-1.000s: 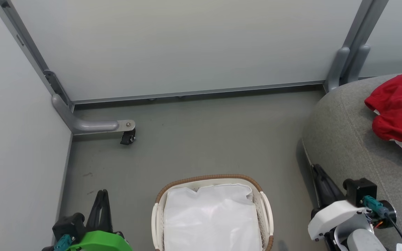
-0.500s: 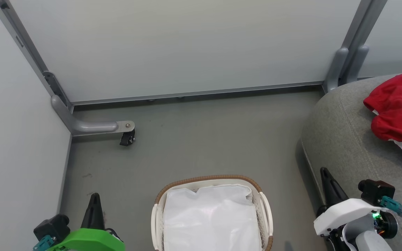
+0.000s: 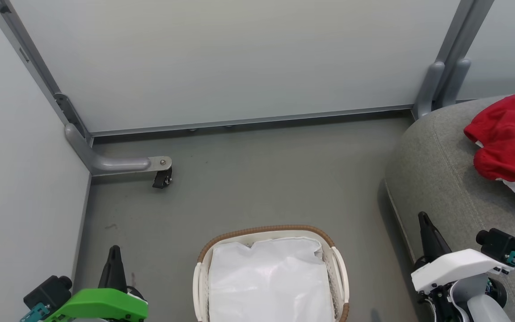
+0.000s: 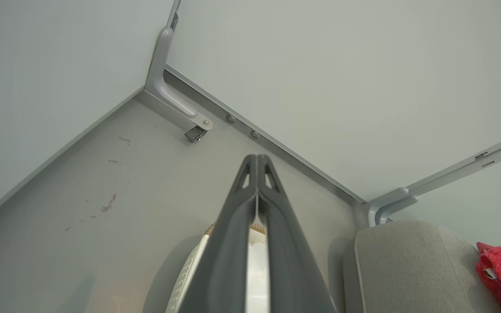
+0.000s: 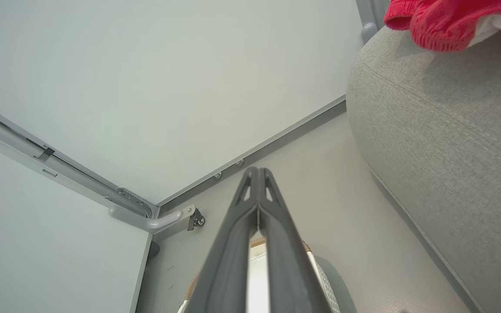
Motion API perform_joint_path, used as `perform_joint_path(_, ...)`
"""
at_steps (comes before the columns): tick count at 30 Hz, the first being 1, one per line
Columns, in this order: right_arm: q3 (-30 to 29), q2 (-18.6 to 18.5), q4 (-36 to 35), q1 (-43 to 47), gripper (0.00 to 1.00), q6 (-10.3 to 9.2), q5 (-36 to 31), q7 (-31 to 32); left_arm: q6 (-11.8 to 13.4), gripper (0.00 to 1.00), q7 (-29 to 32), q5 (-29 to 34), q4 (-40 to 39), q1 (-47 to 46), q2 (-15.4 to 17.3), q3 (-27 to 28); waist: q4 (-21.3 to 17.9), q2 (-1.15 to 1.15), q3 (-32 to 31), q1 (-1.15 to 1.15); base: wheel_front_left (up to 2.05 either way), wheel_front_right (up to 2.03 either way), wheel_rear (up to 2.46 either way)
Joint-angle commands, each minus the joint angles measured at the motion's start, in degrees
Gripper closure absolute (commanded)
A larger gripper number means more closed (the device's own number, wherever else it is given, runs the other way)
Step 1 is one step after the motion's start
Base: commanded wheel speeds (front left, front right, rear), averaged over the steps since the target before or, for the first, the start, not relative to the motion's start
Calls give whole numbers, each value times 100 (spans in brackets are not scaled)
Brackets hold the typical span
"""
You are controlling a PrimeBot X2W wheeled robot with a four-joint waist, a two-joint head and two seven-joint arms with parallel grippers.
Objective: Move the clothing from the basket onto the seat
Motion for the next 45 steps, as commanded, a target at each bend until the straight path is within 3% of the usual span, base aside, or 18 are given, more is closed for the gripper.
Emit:
perform_joint_path(1,-37,-34,-123,-27,100,-2,227,52,-42,100,46,-214,-110,-171,13,59,-2,0,-2,0,0,0,0)
perform_joint_path(45,-316,-59,-532,75,100,-4,3223,831,-209,100,830,-2852,-428,-358,25,495,-68,0,-60,0,0,0,0)
